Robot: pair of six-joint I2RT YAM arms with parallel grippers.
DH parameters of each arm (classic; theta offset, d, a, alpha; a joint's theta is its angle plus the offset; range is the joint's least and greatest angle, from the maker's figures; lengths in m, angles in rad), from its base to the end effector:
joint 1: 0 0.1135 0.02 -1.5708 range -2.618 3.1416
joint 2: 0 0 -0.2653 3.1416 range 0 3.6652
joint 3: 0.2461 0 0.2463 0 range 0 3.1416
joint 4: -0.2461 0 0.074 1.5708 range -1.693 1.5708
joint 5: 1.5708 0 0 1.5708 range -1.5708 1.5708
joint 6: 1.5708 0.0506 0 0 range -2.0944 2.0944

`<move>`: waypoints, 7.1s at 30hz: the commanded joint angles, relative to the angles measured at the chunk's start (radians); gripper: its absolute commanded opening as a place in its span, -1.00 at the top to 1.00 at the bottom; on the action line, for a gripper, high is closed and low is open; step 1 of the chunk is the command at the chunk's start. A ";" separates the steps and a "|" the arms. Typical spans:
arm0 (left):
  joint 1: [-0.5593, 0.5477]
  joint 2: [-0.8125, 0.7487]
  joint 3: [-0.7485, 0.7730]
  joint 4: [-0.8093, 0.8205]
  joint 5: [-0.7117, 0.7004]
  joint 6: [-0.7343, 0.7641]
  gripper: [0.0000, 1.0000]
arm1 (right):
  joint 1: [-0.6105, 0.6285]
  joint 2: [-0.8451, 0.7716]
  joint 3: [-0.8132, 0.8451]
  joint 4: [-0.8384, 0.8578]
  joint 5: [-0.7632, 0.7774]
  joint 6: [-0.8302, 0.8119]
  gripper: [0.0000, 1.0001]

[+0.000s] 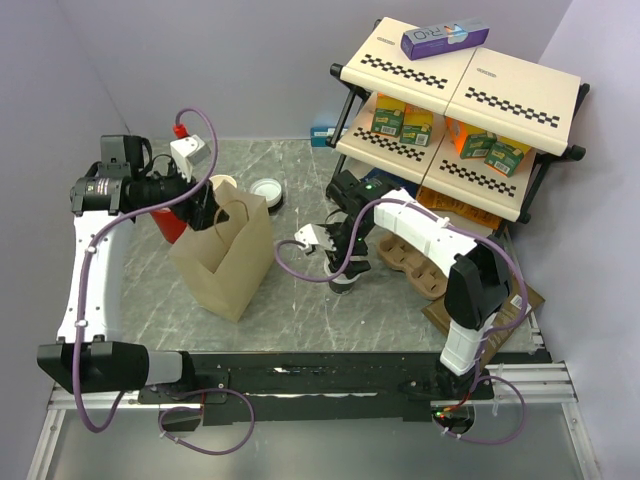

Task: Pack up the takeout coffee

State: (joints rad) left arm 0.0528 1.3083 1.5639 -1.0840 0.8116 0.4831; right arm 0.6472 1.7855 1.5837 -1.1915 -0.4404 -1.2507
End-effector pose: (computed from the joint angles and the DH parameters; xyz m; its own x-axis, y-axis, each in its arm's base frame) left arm 0.2423 -0.0240 0.4080 -0.4410 0.2969 -0.8470 0.7433 0.6497 -0.1593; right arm 0.2612 0.2245 0.2657 0.3276 -0.8287 -0.4538 -0.9359 -0.3505 -0.0356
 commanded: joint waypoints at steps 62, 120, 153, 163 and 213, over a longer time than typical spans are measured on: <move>-0.283 0.259 0.257 0.035 -0.268 -0.060 0.99 | -0.090 -0.369 0.417 0.446 -0.107 0.599 1.00; -0.650 0.028 -0.113 0.487 -0.703 -0.043 0.99 | 0.124 -0.383 0.104 0.412 0.015 0.381 1.00; -0.674 -0.112 -0.312 0.595 -0.591 -0.238 0.99 | 0.308 -0.476 -0.275 0.570 0.344 0.174 1.00; -0.680 -0.090 -0.300 0.590 -0.583 -0.273 0.99 | 0.315 -0.373 -0.137 0.488 0.374 0.172 1.00; -0.679 -0.124 -0.329 0.590 -0.565 -0.382 0.99 | 0.324 -0.302 -0.139 0.527 0.255 0.362 1.00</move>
State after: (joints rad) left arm -0.6235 1.2133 1.2446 -0.5098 0.2241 0.1108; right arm 0.9874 1.4891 1.4345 -0.6910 -0.1848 -0.9188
